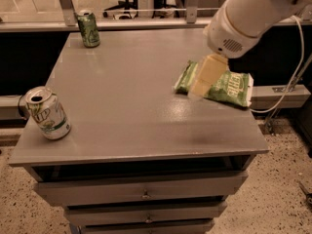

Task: Knock green can over

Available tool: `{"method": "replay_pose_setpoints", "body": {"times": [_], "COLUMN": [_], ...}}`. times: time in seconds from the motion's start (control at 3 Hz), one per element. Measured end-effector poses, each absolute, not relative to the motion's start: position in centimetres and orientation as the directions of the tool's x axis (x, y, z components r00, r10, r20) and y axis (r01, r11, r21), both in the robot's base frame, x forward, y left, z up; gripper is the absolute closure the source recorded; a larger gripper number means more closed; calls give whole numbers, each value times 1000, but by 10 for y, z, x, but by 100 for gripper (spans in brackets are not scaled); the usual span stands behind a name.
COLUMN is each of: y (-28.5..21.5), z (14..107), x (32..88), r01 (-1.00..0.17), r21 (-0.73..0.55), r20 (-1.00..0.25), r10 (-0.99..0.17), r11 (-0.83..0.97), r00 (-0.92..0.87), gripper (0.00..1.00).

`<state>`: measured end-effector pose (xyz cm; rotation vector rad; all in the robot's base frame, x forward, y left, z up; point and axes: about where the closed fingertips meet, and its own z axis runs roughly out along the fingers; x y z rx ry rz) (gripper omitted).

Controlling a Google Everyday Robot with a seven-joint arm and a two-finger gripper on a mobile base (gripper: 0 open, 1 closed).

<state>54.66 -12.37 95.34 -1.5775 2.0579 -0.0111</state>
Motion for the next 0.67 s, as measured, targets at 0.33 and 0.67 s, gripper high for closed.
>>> {"method": "replay_pose_setpoints", "body": {"times": [0.33,0.67], "y": [-72,-72], "z": [954,954], "x": [592,592], "r01": [-865,-865], "r21": [-365,-365], "r20": [-510,-510], "r10": [-851,-851], "r11": [345,345], "r00": [-125,-125], "gripper": [0,0]}}
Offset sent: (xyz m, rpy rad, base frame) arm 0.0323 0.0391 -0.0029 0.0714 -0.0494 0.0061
